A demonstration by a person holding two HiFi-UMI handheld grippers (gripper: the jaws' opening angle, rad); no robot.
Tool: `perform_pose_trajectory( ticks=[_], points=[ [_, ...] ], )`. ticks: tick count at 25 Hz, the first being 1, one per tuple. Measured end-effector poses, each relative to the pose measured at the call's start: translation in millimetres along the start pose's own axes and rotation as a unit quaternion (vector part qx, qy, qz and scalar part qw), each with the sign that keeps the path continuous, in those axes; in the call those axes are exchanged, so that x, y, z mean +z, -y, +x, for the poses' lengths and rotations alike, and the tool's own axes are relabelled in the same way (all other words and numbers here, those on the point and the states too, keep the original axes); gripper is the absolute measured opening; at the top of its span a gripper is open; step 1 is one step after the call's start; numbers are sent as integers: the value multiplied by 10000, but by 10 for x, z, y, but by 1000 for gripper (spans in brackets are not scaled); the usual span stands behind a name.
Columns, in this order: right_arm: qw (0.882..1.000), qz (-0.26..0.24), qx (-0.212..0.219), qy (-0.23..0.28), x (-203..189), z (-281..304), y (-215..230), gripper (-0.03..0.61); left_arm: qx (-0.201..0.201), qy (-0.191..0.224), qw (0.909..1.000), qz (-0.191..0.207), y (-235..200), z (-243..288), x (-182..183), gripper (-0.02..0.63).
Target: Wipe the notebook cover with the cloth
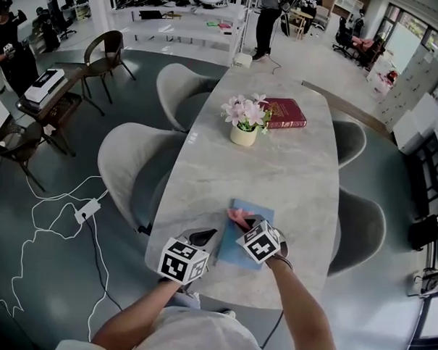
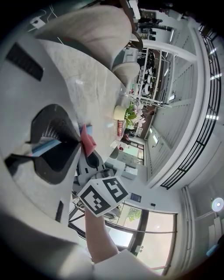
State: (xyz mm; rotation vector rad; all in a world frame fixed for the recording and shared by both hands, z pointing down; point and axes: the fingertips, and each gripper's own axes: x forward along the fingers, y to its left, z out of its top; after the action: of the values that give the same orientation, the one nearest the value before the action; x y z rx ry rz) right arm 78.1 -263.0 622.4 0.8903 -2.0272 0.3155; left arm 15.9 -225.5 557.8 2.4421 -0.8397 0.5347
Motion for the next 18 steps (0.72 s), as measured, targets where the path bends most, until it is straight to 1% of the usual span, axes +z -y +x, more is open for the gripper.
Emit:
perform_pose_trajectory(
  ticks=[4,10,18],
  points=[
    [9998,101,145,87,-29,-46,-133,15,77,14,10000,-3,43,-36,-35,8],
    [9993,63,290,220,-76,-143,-320,15,175,80,9998,-23,104,-73,-71,8],
    [9982,63,509,302,-233,-288,-605,15,325,123,9994,-46,209,-114,-170,8]
  ],
)
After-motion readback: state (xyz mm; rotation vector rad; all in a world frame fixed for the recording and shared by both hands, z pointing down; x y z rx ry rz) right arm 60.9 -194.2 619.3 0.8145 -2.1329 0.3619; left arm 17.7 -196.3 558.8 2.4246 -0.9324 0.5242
